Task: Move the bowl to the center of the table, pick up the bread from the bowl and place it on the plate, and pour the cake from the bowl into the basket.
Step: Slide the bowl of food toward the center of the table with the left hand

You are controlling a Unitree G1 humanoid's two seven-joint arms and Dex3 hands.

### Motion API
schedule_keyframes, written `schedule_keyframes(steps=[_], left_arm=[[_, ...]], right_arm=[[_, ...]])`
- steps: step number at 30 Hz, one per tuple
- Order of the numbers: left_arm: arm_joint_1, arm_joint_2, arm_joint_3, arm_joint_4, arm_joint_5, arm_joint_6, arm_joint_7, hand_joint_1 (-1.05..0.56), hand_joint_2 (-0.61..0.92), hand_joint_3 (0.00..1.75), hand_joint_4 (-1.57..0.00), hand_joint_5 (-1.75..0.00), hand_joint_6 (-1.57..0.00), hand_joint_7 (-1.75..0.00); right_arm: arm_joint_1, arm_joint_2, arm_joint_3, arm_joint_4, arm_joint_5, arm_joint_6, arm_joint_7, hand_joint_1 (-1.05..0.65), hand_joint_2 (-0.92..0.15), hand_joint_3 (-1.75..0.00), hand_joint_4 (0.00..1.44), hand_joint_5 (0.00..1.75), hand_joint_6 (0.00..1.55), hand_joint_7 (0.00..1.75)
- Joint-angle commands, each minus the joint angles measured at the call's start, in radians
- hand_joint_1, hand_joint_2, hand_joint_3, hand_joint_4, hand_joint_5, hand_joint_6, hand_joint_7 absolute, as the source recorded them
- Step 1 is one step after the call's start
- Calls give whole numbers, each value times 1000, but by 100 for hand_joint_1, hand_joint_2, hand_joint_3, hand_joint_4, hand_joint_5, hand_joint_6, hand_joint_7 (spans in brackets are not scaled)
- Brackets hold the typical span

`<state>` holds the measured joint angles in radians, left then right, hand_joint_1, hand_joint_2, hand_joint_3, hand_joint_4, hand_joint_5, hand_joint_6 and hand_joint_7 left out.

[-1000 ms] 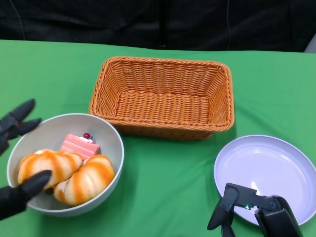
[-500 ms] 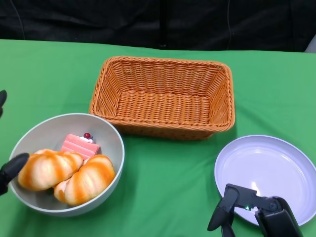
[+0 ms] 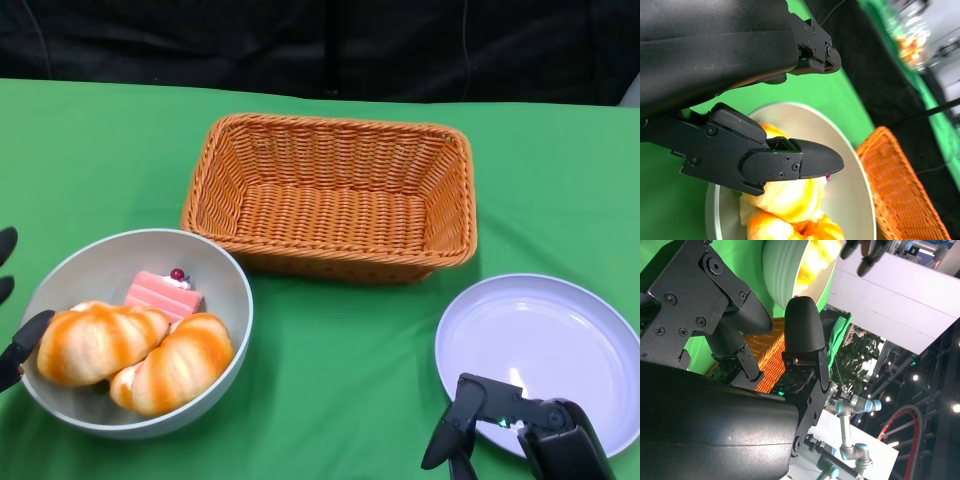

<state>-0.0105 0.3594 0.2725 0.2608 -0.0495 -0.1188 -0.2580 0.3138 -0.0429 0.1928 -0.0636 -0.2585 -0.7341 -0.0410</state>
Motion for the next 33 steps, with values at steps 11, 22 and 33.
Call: schedule_keyframes(steps=[11,22,33], left_arm=[[-127,45,-12,41,-156,456,-146,-83,92,47,0,-9,-2,0],[-183,42,6,68,-306,699,-231,-75,92,55,-1,0,0,0],[-154,9,7,-45,-396,816,-233,-75,92,60,-2,-1,0,0]], right_arm=[[16,-11,-6,-31,10,22,5,-7,-16,-175,88,174,85,138],[13,-12,-7,-25,6,12,1,-6,-17,-175,89,174,85,138],[11,-11,-6,-29,16,17,4,-6,-17,-175,88,174,85,138]])
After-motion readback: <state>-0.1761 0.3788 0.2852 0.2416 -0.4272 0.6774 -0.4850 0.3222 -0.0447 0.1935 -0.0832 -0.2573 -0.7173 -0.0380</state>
